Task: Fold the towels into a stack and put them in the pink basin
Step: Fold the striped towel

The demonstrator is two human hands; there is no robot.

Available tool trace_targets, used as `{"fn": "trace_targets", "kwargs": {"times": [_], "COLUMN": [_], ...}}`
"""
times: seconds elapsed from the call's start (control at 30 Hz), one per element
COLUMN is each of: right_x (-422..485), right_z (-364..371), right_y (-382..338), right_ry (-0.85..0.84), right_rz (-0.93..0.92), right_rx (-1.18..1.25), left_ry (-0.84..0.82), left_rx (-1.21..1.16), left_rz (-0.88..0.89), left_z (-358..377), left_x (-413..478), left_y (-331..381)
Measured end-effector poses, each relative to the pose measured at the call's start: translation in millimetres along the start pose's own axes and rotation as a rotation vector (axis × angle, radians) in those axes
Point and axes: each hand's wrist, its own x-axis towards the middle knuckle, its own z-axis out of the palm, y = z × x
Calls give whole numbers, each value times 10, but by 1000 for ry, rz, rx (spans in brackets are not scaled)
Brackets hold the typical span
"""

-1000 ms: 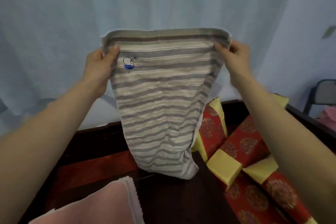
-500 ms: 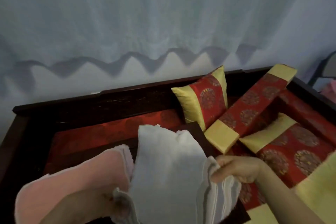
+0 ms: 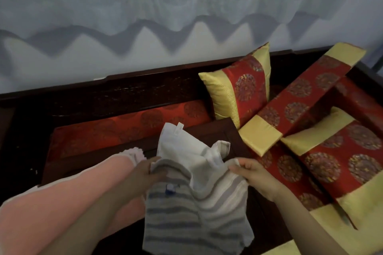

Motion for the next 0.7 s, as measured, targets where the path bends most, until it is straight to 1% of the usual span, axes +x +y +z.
{"fn": "trace_targets", "kwargs": {"times": [0.07, 0.17, 0.23, 0.27, 0.37, 0.43, 0.47, 0.57, 0.7], "right_x": [204, 614, 868, 990, 1266, 1354, 1372, 1371, 1373], "right_z": [-51, -139, -185, -214, -320, -394, -419, -478, -515], "right_y": [-18, -78, -58, -15, 138, 234, 258, 281, 333], "right_ry": [152, 295, 309, 290, 254, 254, 257, 263, 204], "right_rz": [-88, -207, -258, -258, -176, -126, -116, -121, -75], "right_rx": [46, -50, -140, -185, -319, -367, -377, -385, -431], "left_ry": [78, 152, 161, 164, 136, 121, 127, 120, 73], "left_rx": [86, 196, 296, 349, 412, 359, 283, 79, -128], "left_rz": [32, 21, -6, -18, -115, -230, -263, -307, -357], "left_z": [-146, -312, -371, -387, -365, -331, -323, -299, -280], "left_x": [343, 833, 1119, 1252, 1557, 1630, 1666, 1742, 1753], "left_y": [75, 128, 69, 49, -31, -61, -97, -192, -196]}}
